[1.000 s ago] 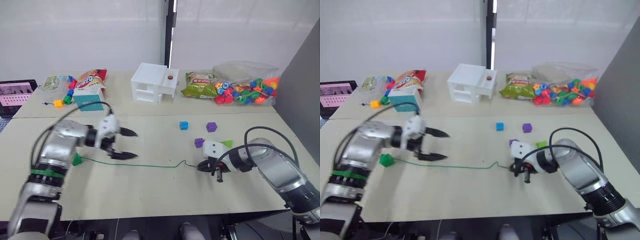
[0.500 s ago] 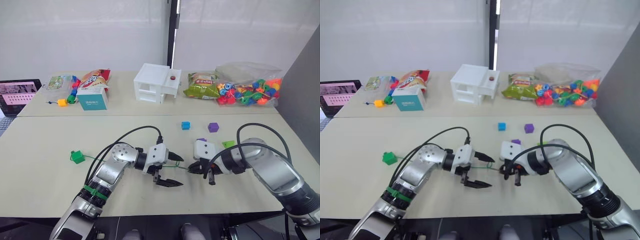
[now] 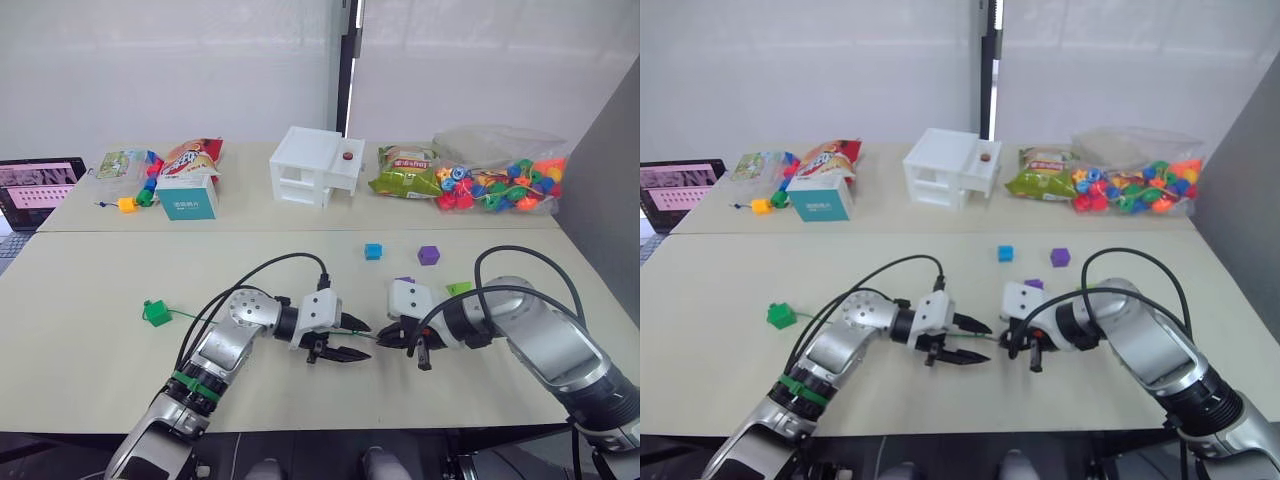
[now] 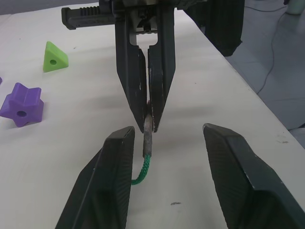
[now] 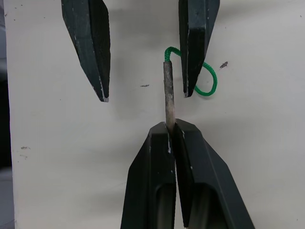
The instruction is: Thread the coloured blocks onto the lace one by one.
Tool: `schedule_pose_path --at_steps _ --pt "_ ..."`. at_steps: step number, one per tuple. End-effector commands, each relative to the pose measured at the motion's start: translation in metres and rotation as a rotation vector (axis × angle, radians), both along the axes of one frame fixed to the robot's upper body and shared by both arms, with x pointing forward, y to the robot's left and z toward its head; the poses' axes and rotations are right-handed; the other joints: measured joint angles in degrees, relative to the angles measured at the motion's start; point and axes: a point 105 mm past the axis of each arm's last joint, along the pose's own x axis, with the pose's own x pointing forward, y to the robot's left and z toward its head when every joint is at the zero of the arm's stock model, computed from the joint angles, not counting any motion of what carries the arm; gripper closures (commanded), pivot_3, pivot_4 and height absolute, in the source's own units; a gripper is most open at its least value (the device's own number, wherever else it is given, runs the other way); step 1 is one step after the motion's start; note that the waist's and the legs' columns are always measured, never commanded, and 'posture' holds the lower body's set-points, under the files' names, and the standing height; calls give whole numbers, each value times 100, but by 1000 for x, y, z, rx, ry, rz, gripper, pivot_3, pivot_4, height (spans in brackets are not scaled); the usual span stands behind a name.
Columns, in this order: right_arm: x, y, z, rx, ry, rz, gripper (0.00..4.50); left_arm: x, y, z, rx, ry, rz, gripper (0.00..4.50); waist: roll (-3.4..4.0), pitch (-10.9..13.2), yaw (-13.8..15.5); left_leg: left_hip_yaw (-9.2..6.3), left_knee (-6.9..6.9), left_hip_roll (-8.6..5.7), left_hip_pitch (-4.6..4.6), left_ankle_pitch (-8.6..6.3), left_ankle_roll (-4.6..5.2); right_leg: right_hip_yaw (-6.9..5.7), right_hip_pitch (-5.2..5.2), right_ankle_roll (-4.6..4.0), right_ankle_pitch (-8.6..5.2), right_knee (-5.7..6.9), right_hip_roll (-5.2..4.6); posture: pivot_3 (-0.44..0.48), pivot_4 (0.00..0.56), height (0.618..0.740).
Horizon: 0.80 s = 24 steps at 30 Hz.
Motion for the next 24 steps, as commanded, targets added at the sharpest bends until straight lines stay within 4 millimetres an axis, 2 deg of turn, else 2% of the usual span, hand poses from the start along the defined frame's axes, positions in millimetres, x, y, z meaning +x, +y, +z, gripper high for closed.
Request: schedule_pose_path --at_steps 1,5,17,22,24 --pt "-1 1 9 1 -32 18 4500 1 -1 8 -15 -24 -6 3263 0 0 0 0 0 0 0 0 0 0 0 0 0 0 0 0 150 740" --pt "0 0 9 1 -34 14 4500 2 -1 7 -10 -23 -2 4471 0 0 1 0 0 0 0 0 0 0 0 0 0 0 0 0 150 740" --pt "0 0 11 6 -38 1 4500 10 -3 7 1 -46 6 4471 0 0 35 0 0 0 0 0 0 0 0 0 0 -1 0 0 150 740" --pt "-3 -3 16 16 -17 -11 2774 12 -3 8 -10 -51 10 4500 0 0 66 0 0 -1 -1 0 0 0 0 0 0 -1 0 0 150 740" --pt "-9 -3 24 107 18 -29 2087 14 -2 10 -15 -60 21 4500 0 0 86 0 0 -1 -1 0 0 0 0 0 0 -3 0 0 150 740"
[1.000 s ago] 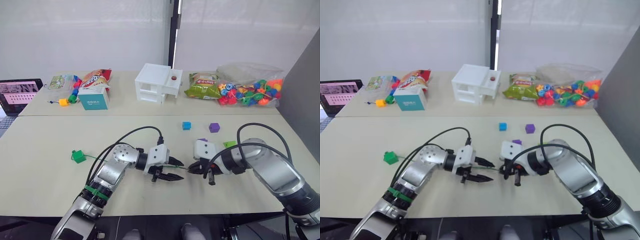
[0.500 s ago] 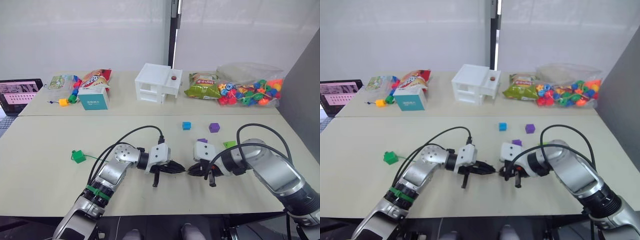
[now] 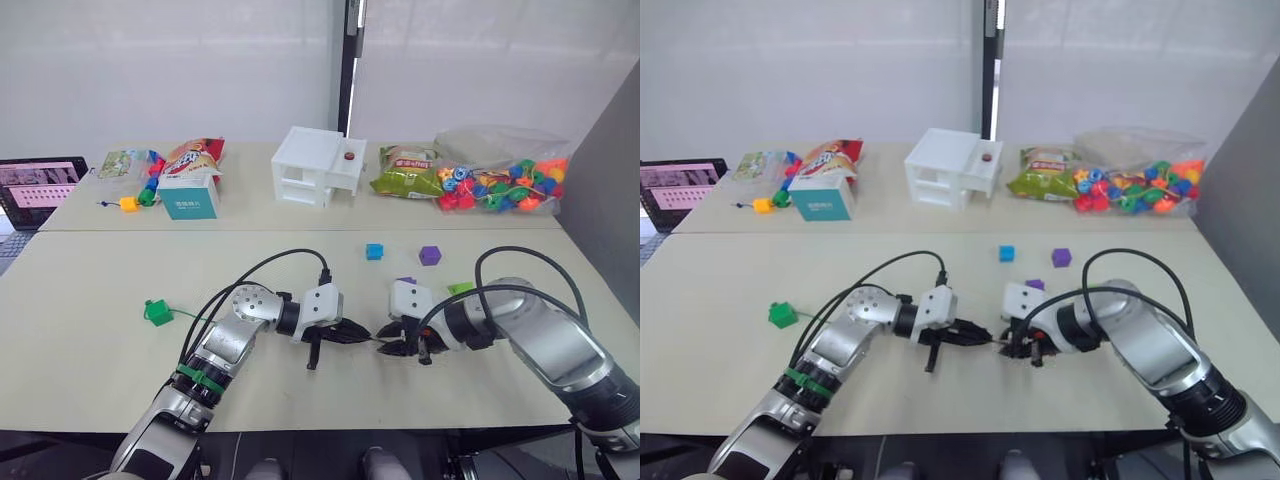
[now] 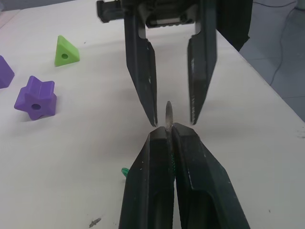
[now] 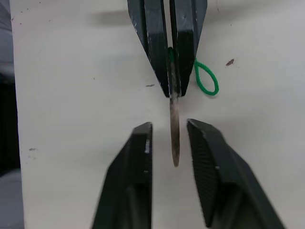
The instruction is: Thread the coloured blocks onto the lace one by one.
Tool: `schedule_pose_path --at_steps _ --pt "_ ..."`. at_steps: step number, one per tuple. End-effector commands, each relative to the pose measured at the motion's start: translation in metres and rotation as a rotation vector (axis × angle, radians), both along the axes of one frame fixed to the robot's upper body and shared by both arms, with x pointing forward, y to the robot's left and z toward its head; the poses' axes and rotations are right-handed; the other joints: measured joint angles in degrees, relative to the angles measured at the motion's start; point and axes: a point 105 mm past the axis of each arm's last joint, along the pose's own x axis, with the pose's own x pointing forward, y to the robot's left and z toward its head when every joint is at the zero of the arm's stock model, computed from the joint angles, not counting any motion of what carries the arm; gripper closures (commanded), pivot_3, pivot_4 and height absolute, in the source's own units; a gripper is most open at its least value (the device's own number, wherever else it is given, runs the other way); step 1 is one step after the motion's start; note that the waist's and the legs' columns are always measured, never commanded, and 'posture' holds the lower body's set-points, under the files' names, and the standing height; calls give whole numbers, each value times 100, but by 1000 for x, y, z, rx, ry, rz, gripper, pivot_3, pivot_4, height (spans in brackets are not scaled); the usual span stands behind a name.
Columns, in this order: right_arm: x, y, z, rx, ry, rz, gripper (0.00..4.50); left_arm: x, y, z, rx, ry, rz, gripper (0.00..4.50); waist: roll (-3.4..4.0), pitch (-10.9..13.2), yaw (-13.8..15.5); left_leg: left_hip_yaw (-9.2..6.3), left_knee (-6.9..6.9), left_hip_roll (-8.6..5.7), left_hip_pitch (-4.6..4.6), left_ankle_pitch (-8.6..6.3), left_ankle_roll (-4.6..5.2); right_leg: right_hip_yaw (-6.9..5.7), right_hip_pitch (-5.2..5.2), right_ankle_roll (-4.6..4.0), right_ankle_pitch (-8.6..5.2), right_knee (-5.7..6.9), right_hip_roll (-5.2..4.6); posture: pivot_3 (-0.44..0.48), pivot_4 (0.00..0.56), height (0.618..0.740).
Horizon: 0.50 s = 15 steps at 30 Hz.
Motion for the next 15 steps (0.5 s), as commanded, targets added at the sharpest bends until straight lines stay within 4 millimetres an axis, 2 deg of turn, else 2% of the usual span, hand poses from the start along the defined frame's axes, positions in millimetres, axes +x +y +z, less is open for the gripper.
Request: schedule_pose_path --at_steps 1,3,6,9,13,15 --pt "-10 3 25 143 3 -2 1684 4 -1 12 -27 -54 4 4500 -1 0 25 0 0 0 0 0 0 0 0 0 0 -2 0 0 150 740" --pt "-11 -8 35 201 -2 -58 1034 6 1 13 -35 -58 14 4500 -1 0 46 -2 0 1 -2 0 0 -1 1 0 0 -2 1 0 150 740" --pt "-5 -35 43 264 -47 -218 19 5 6 12 -36 -52 17 4500 -1 0 67 -1 0 0 -3 0 0 -1 4 2 1 -4 -1 0 150 740" --pt "4 -69 40 262 -152 -412 19 7 10 10 -35 -47 23 4500 -1 0 85 -1 0 -1 -5 0 0 -1 9 5 3 -18 -1 0 150 740" --pt "14 -102 39 308 -301 -626 19 10 10 10 -39 -46 27 4500 -1 0 77 0 0 0 -6 0 0 0 10 6 4 -22 0 0 150 740" --pt "16 -116 41 390 -347 -731 19 10 8 10 -42 -44 19 4500 -1 0 61 1 -1 0 -5 0 1 0 11 6 4 -23 1 0 150 740"
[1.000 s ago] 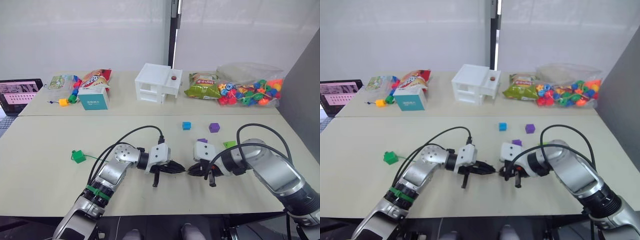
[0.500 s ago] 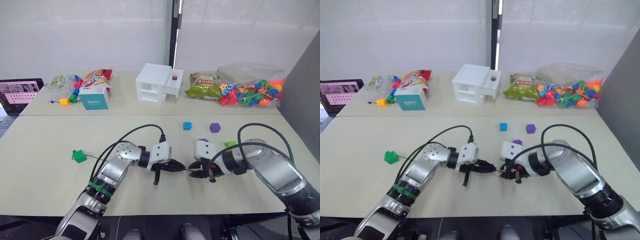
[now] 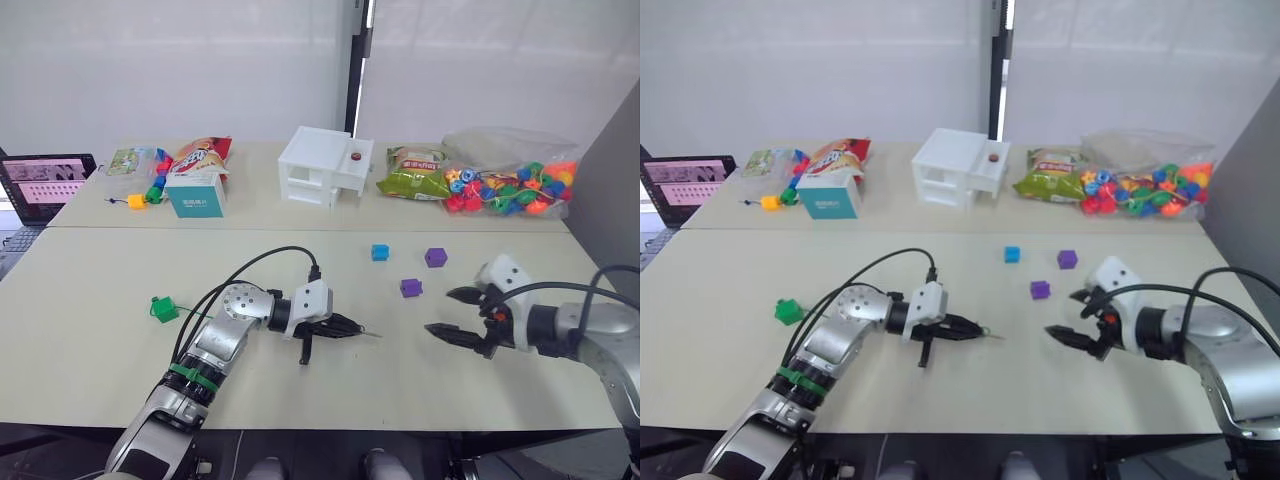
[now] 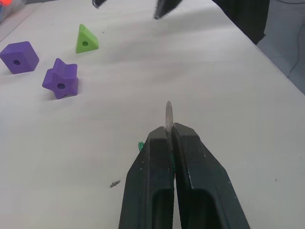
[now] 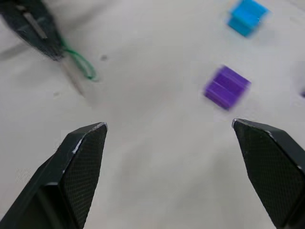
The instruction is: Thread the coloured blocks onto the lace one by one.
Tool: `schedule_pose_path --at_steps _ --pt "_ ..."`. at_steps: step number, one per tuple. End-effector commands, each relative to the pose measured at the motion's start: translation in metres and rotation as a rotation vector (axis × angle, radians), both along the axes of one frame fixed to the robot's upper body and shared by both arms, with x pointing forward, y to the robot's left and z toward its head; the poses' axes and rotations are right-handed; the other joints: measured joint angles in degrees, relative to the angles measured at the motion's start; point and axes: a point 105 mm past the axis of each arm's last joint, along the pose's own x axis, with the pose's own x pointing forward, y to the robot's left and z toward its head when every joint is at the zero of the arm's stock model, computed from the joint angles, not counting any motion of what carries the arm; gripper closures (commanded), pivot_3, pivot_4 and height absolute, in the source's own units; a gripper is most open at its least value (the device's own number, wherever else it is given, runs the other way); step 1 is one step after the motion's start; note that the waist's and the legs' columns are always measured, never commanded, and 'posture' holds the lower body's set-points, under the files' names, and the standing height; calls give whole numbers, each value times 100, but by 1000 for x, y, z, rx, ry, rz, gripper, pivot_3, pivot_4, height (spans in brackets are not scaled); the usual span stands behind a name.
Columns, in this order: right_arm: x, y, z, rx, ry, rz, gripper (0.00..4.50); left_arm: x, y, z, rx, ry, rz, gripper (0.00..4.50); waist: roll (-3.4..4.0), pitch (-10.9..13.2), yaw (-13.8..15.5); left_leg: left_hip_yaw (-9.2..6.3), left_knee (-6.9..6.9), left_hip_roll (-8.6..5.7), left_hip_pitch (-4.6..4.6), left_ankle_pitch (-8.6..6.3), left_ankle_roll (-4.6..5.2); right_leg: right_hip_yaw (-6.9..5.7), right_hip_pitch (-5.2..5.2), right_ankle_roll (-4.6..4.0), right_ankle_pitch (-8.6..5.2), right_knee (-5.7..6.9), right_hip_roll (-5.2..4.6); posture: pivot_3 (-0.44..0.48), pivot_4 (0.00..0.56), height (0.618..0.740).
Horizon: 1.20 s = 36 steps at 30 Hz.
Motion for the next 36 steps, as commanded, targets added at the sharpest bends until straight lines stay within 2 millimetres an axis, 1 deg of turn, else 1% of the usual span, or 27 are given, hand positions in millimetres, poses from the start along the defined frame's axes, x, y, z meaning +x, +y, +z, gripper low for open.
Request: schedule_pose_path --at_steps 1,6,9,16,27,30,31,36 --pt "5 -25 17 90 -156 -173 19 0 -3 12 -34 -34 -26 4500 0 0 -12 0 -1 0 -1 0 0 1 -1 0 0 0 0 0 150 740" --pt "5 -62 0 142 -245 -440 19 -2 -4 12 -34 -31 -45 4500 4 -2 -15 0 -2 0 1 0 0 2 1 0 0 3 0 0 150 740" --pt "12 -71 -12 182 -255 -529 19 -2 -4 12 -32 -33 -47 4500 7 -4 -22 3 -1 -1 2 1 -2 4 2 1 1 1 -1 0 150 740" --pt "39 -65 -35 240 -234 -584 19 -4 -1 9 -17 -36 -43 4500 11 -6 -82 4 -7 1 13 1 -1 6 3 -1 1 7 2 0 150 740" --pt "68 -43 -54 268 -193 -534 19 -2 -1 12 -26 -45 -17 4500 13 -7 -97 4 -6 -1 12 1 -2 6 4 0 2 8 0 0 150 740" --pt "72 -42 -58 275 -186 -544 754 -2 -2 13 -25 -47 -16 4500 13 -7 -109 3 -6 0 12 1 -1 6 3 -1 2 9 1 0 150 740" --pt "72 -43 -58 288 -190 -556 1159 -2 -2 13 -24 -48 -16 4500 13 -7 -116 3 -6 0 12 1 -2 6 3 -1 2 10 0 0 150 740" --pt "71 -45 -61 317 -196 -590 2875 -1 -4 13 -22 -50 -18 4500 13 -7 -157 3 -7 0 13 1 -2 6 3 -1 2 12 1 0 150 740"
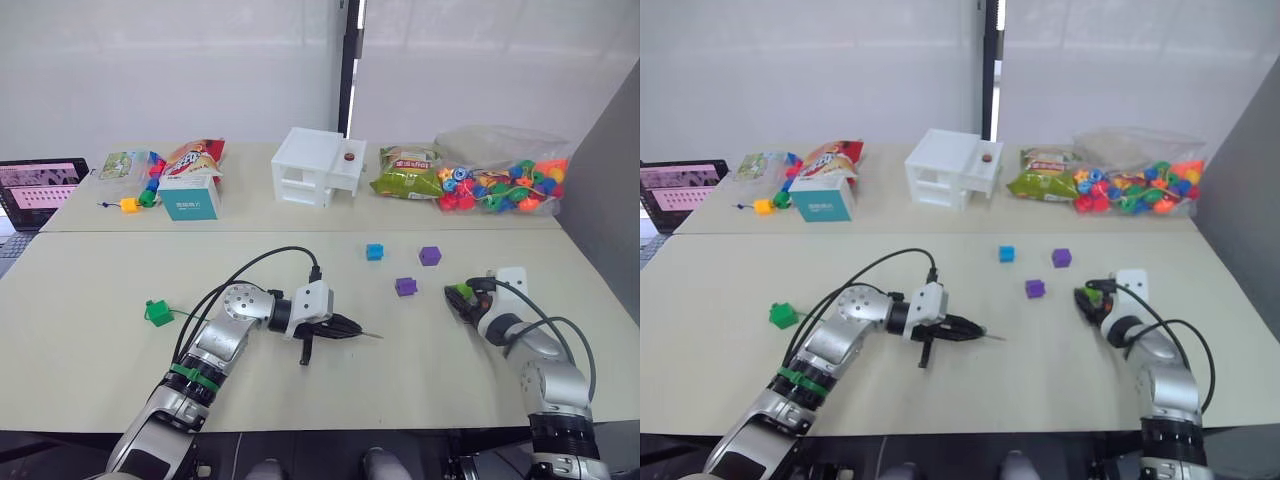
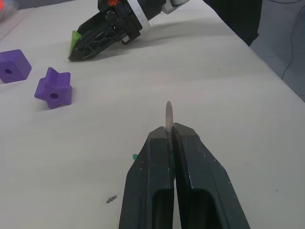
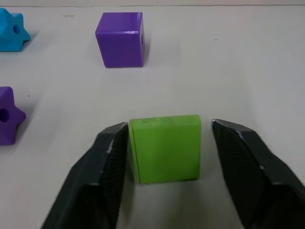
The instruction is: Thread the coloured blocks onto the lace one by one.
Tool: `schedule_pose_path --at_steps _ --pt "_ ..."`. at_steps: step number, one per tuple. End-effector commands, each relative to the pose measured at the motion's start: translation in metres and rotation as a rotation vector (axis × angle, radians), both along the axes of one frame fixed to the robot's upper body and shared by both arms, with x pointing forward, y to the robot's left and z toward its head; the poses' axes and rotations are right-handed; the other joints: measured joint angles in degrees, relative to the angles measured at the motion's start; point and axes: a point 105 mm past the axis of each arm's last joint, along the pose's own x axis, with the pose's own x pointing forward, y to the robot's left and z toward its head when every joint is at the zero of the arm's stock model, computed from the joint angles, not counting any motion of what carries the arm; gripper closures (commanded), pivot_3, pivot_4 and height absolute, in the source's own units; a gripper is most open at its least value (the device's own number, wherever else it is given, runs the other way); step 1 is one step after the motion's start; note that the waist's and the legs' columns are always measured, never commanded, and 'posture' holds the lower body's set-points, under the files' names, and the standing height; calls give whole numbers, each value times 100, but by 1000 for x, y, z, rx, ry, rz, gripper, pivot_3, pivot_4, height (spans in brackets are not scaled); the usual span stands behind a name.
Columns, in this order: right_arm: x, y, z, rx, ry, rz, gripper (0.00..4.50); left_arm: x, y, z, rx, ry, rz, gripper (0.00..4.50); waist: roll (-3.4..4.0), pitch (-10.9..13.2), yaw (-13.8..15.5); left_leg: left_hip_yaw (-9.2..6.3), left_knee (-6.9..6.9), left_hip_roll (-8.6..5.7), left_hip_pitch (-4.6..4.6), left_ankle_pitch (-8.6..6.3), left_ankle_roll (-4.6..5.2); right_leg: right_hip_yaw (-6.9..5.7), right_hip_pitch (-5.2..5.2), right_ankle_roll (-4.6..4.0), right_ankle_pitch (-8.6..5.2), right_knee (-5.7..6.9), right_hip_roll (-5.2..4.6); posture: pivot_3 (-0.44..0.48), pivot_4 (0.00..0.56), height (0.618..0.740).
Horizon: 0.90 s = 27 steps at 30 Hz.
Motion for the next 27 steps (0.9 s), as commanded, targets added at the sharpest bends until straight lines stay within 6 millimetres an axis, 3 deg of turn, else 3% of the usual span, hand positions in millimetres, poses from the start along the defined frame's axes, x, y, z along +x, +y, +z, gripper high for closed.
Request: schedule_pose_path --at_steps 1,8,14,19,24,26,27 --pt "-3 -4 6 17 -40 -30 3203 0 -5 11 -21 -40 -15 4500 0 0 -14 -1 0 0 0 0 0 0 0 0 0 2 0 0 150 740" --pt "-25 1 15 49 -70 -65 3327 -1 -12 12 -34 -37 -41 4500 0 0 5 -1 1 -1 -1 0 0 0 -1 0 0 8 -2 0 150 740" --pt "-72 50 9 120 -39 -82 3327 -2 -21 7 -49 -13 -77 4500 5 -2 -8 -6 -2 0 0 -1 1 0 -5 0 -1 17 2 0 150 740" --pt "-94 71 2 143 9 -112 3327 -1 -26 4 -48 -8 -109 4500 5 -3 -28 -3 4 -4 4 0 -1 3 0 0 -1 18 0 0 150 740" --pt "-101 79 -7 182 49 -137 3327 1 -29 2 -43 -12 -123 4500 5 -3 -27 -5 2 -3 9 0 -1 2 4 -1 -1 16 1 0 150 740" --pt "-101 80 -7 191 55 -133 2267 2 -29 1 -42 -14 -125 4500 5 -3 -28 -4 1 -2 11 0 -1 2 4 -1 -1 17 2 0 150 740" --pt "-101 80 -6 196 57 -126 1963 2 -29 1 -42 -16 -126 4500 5 -3 -28 -5 -1 -1 13 0 -1 2 4 -1 -1 17 3 0 150 740"
